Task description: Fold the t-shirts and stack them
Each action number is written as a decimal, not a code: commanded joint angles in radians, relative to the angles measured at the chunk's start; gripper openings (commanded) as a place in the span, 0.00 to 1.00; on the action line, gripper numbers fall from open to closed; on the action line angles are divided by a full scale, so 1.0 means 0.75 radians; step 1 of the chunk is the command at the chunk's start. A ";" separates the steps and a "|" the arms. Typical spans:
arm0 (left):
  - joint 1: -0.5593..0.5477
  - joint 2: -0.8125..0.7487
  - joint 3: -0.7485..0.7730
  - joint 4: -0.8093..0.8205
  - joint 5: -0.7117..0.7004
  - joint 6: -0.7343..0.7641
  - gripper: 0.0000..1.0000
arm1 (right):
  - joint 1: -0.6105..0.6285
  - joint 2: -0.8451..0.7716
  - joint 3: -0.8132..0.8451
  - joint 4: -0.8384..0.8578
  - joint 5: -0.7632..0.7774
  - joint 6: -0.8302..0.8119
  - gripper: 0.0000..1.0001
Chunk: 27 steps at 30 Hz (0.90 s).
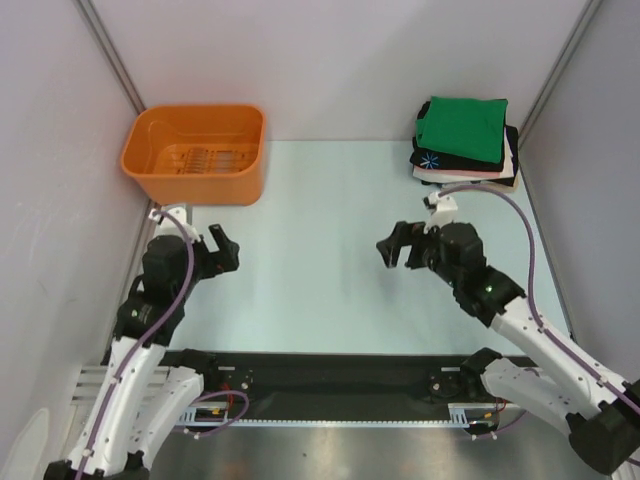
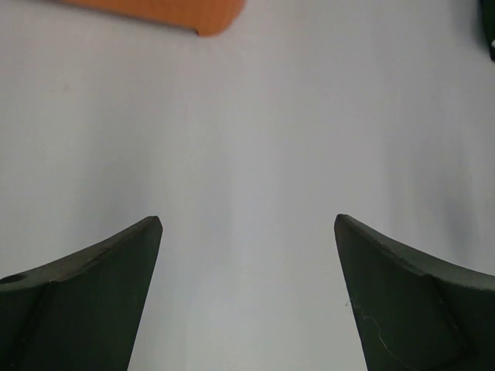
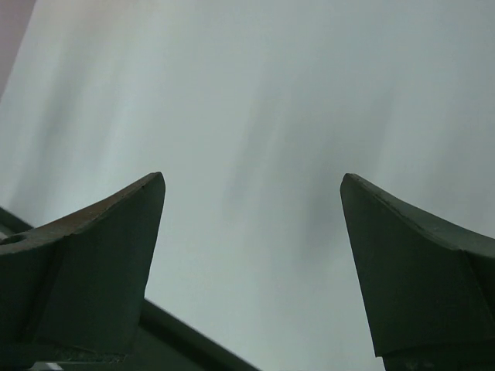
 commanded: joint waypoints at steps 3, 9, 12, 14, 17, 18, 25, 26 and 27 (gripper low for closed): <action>0.015 -0.262 -0.222 0.448 -0.104 0.178 1.00 | 0.232 -0.169 -0.086 -0.069 0.259 0.050 1.00; 0.015 -0.142 -0.490 0.884 -0.166 0.329 1.00 | 0.393 -0.370 -0.158 -0.180 0.344 0.205 1.00; 0.017 0.011 -0.657 1.240 -0.090 0.448 1.00 | 0.445 -0.458 -0.213 -0.186 0.319 0.257 1.00; 0.017 0.173 -0.726 1.483 -0.143 0.459 1.00 | 0.463 -0.493 -0.233 -0.176 0.299 0.271 1.00; 0.033 0.409 -0.750 1.657 -0.192 0.469 1.00 | 0.488 -0.530 -0.246 -0.186 0.282 0.263 1.00; 0.043 0.461 -0.781 1.735 -0.184 0.447 1.00 | 0.490 -0.542 -0.246 -0.190 0.278 0.257 1.00; 0.082 0.827 -0.656 1.944 -0.061 0.645 0.95 | 0.490 -0.534 -0.240 -0.219 0.429 0.200 1.00; 0.092 0.846 -0.690 2.130 -0.080 0.651 1.00 | 0.490 -0.532 -0.238 -0.217 0.442 0.194 1.00; 0.131 0.858 -0.741 2.177 -0.064 0.566 1.00 | 0.490 -0.532 -0.234 -0.215 0.448 0.189 1.00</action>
